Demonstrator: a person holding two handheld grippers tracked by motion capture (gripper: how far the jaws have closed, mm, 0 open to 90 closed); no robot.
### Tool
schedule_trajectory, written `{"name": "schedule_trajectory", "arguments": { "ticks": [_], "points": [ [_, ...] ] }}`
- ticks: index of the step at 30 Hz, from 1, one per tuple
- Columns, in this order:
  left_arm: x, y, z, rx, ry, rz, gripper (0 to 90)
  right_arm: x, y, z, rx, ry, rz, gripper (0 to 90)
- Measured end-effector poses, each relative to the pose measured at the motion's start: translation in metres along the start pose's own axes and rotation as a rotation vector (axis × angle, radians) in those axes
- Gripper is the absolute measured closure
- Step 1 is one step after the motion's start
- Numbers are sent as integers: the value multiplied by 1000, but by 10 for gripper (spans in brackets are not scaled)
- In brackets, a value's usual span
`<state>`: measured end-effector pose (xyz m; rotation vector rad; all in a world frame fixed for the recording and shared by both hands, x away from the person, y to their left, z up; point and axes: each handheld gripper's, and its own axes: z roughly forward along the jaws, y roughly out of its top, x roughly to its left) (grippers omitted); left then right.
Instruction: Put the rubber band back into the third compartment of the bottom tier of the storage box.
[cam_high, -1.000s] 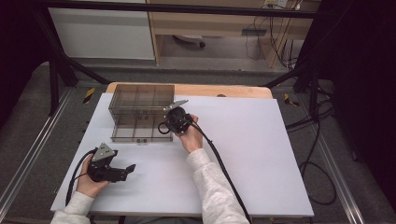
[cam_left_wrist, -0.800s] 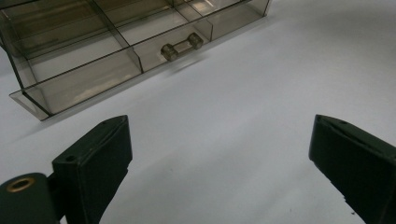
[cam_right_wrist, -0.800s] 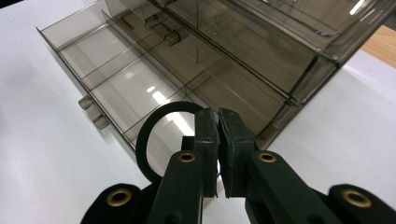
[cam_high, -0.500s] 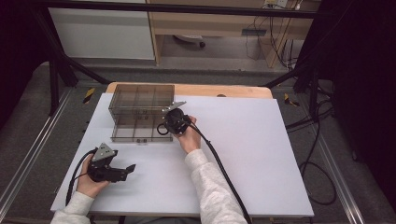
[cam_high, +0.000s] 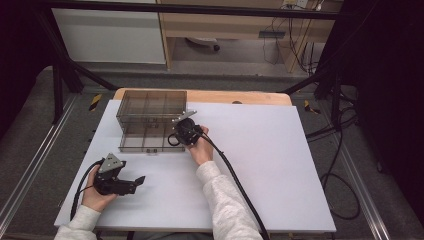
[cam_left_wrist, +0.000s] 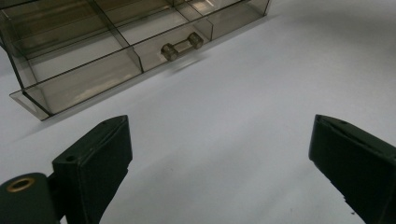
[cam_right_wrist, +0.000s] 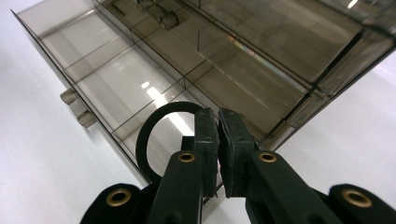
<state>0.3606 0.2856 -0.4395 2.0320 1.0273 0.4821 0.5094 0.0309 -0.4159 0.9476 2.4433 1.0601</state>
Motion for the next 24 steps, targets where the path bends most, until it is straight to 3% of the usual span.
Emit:
{"name": "schedule_trajectory", "arguments": {
  "ticks": [10,12,16,19,24],
  "points": [
    [0,0,0,0,0,1,59,-1,-3,6,14,-7,0,854],
    [0,0,0,0,0,0,59,0,-3,7,10,-10,-5,782],
    [0,0,0,0,-1,2,59,-1,-3,5,-1,-10,5,744],
    [0,0,0,2,0,2,59,-3,-1,-3,-22,-2,37,659],
    [0,0,0,1,2,1,59,-5,2,-19,-48,27,35,552]
  ]
}}
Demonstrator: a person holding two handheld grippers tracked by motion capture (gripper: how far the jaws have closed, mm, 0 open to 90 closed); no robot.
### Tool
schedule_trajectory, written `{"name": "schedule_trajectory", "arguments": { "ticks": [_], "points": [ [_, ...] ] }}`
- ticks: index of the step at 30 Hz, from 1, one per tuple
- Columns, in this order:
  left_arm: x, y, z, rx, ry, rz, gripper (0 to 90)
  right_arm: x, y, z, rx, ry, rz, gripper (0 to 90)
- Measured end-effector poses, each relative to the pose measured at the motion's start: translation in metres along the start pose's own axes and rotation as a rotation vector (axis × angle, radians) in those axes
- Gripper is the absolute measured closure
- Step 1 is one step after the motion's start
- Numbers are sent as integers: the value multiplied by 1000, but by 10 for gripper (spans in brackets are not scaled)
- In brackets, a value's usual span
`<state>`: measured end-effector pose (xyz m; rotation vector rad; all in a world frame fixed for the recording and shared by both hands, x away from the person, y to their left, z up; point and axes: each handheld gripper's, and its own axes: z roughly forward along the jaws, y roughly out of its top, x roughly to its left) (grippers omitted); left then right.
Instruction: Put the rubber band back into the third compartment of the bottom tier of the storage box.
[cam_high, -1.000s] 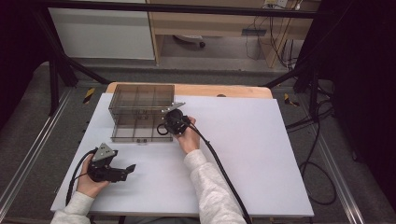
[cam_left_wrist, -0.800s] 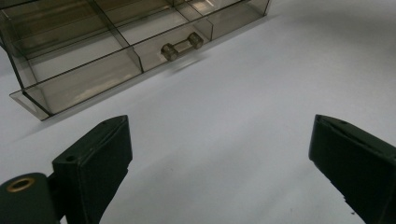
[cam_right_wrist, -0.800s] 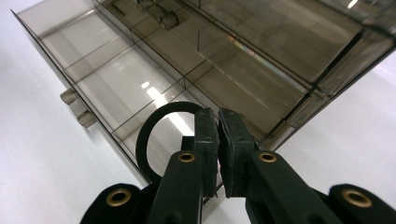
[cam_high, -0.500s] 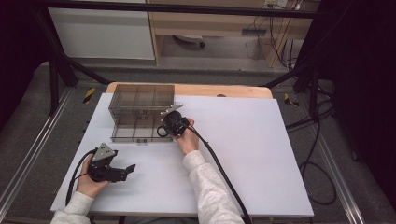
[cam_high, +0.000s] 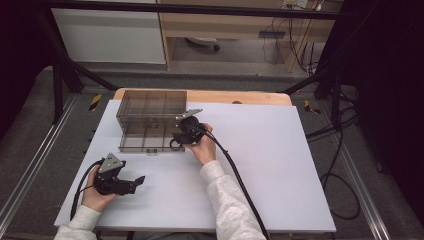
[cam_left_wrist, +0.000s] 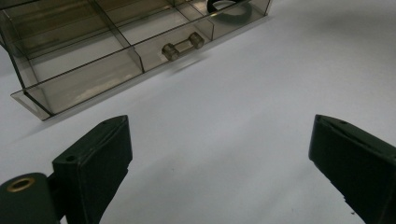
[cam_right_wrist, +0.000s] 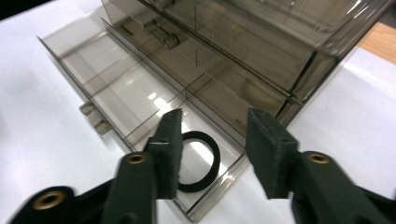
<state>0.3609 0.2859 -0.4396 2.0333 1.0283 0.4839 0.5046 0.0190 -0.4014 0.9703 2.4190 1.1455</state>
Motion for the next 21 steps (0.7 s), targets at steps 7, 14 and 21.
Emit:
{"name": "schedule_trajectory", "arguments": {
  "ticks": [7,14,21],
  "points": [
    [0,0,0,2,0,0,59,1,-1,-20,-19,18,16,312],
    [0,0,0,1,1,0,59,-6,-15,-37,-21,-15,33,137],
    [0,1,1,2,2,1,57,-10,-26,-55,-24,-14,37,83]
  ]
}}
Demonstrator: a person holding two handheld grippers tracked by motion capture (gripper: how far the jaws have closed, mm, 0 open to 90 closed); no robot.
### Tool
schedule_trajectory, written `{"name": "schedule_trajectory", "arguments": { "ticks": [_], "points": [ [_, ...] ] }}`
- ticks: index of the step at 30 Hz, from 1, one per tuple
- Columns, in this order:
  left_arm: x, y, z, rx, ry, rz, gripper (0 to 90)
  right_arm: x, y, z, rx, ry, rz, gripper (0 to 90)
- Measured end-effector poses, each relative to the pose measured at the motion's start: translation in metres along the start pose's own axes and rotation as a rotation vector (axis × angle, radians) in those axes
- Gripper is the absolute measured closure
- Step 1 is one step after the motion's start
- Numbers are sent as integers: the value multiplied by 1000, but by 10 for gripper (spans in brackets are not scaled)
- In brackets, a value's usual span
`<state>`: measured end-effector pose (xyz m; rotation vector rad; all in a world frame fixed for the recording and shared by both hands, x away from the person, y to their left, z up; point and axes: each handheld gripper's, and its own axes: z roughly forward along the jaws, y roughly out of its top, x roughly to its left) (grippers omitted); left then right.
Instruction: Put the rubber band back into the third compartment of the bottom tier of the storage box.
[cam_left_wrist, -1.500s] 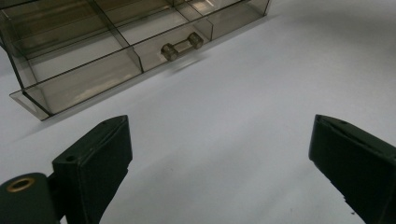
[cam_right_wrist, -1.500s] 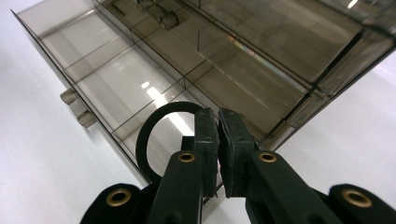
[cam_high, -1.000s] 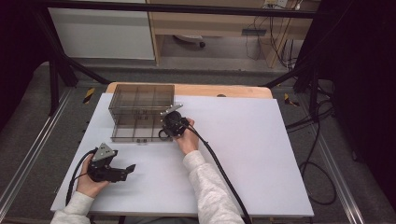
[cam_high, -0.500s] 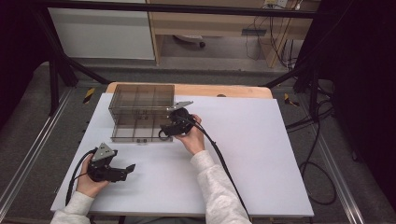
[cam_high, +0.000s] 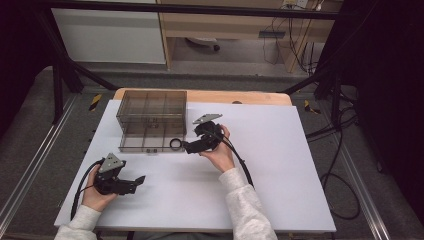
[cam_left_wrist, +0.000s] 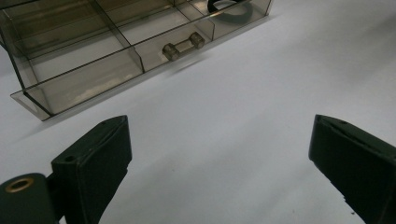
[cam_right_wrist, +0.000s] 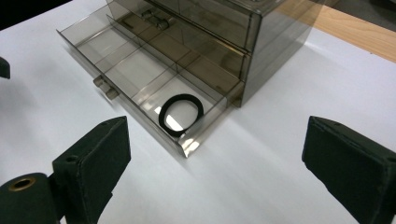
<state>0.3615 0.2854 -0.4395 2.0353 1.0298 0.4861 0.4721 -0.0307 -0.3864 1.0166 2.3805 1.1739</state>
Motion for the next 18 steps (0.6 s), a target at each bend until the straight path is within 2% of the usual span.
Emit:
{"name": "schedule_trajectory", "arguments": {
  "ticks": [18],
  "points": [
    [-1,0,1,0,2,-1,53,-27,-34,-39,11,-79,11,50]
  ]
}}
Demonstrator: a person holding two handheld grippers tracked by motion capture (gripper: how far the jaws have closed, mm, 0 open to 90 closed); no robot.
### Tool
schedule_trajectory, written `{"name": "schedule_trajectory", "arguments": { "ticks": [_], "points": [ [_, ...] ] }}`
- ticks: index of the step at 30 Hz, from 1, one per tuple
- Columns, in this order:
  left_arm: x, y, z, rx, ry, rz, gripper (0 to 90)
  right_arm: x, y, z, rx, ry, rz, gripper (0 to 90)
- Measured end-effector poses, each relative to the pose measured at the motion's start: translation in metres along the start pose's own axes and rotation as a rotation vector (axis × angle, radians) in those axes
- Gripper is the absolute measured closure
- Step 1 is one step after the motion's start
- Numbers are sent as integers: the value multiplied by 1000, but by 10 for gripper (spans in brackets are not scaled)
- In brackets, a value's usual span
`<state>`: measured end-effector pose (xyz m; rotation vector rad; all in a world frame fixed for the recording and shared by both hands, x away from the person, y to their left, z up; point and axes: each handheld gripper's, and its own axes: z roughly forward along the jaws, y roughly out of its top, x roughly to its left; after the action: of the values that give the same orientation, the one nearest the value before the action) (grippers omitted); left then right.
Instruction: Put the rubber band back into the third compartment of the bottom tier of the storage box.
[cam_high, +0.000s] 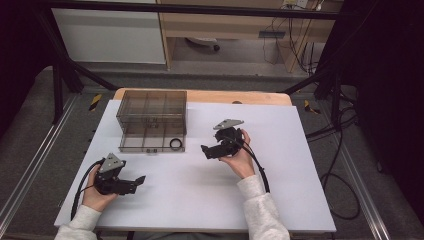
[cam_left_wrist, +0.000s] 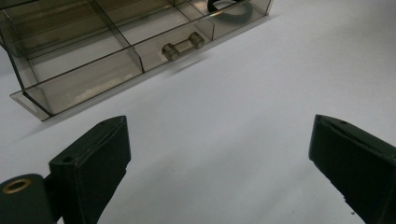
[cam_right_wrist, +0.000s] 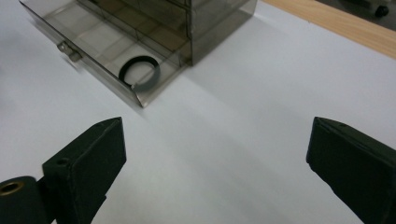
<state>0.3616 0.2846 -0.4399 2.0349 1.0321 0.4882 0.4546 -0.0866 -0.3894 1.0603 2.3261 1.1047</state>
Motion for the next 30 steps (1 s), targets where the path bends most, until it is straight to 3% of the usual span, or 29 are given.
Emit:
{"name": "schedule_trajectory", "arguments": {
  "ticks": [13,24,30],
  "points": [
    [0,0,0,2,1,-3,51,-21,-29,-26,-24,-21,15,40],
    [0,0,2,9,2,-1,51,-38,-55,-49,1,-54,44,23],
    [0,0,1,8,1,-5,50,-46,-66,-60,-13,-52,52,31]
  ]
}}
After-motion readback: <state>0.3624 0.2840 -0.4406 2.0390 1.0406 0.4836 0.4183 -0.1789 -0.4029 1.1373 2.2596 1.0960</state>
